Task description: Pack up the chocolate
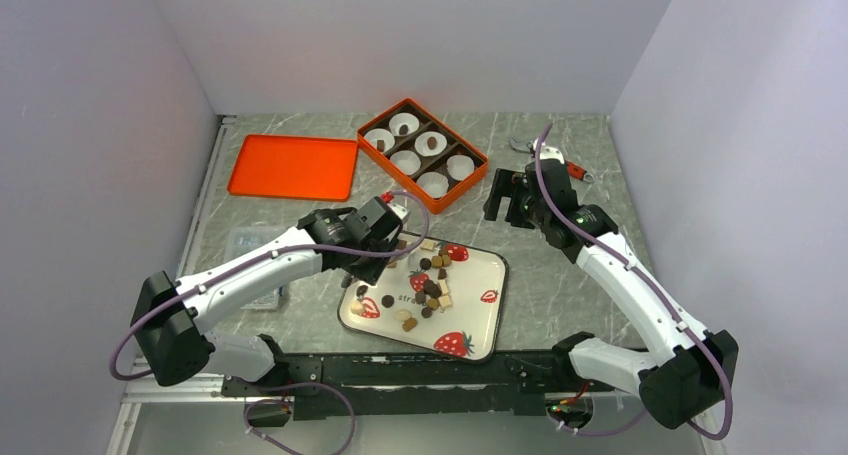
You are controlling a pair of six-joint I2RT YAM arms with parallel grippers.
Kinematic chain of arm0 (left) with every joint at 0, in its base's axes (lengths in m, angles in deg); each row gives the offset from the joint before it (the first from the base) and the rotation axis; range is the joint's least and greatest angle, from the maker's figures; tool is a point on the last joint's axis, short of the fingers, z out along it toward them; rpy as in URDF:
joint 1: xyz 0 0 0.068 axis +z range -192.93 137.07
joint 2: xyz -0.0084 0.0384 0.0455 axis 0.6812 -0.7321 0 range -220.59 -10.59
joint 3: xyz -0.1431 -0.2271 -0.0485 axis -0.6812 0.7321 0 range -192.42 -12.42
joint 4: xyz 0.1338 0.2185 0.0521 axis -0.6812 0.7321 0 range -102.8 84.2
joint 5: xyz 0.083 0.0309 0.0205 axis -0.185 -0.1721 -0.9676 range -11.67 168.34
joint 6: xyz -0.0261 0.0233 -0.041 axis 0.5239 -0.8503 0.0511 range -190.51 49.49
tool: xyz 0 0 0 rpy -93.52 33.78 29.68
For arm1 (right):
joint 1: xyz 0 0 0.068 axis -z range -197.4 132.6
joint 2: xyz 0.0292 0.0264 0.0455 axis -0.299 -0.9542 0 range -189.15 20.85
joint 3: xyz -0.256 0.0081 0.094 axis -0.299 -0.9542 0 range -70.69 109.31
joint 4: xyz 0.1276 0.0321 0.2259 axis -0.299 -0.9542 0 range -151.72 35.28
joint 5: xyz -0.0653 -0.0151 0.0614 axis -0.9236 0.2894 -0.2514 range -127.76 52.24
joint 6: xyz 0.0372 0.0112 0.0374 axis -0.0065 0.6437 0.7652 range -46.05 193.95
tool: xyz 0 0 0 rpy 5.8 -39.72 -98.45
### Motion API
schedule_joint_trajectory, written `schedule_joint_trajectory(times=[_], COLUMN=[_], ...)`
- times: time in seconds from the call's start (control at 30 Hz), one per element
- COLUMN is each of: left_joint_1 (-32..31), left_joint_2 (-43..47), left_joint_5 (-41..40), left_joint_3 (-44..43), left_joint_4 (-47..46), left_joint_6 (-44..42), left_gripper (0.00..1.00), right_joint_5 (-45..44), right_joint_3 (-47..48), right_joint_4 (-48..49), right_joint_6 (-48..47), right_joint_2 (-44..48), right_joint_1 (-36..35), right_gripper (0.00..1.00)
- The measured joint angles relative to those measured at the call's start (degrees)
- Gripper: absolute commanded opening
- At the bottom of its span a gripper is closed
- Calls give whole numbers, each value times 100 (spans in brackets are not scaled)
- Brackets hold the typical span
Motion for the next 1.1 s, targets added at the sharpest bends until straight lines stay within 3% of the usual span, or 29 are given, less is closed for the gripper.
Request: schedule_joint_trajectory(times=[0.47, 0.8, 1.1], left_joint_1=[-9, -39, -79], left_joint_2=[-262, -409, -245], left_joint_5=[7, -90, -144], left_joint_3=[-131, -225, -671], left_joint_4=[-74, 24, 319], left_joint_6=[-15, -20, -17], left_gripper=[45, 33, 33], right_joint_5=[-44, -46, -46], right_joint_3=[-7, -7, -7], right_joint_4=[-13, -17, -17], right_joint_6=[-2, -2, -2], right_joint_2=[33, 37, 39], right_joint_1=[0, 0, 0], right_gripper=[100, 100, 100])
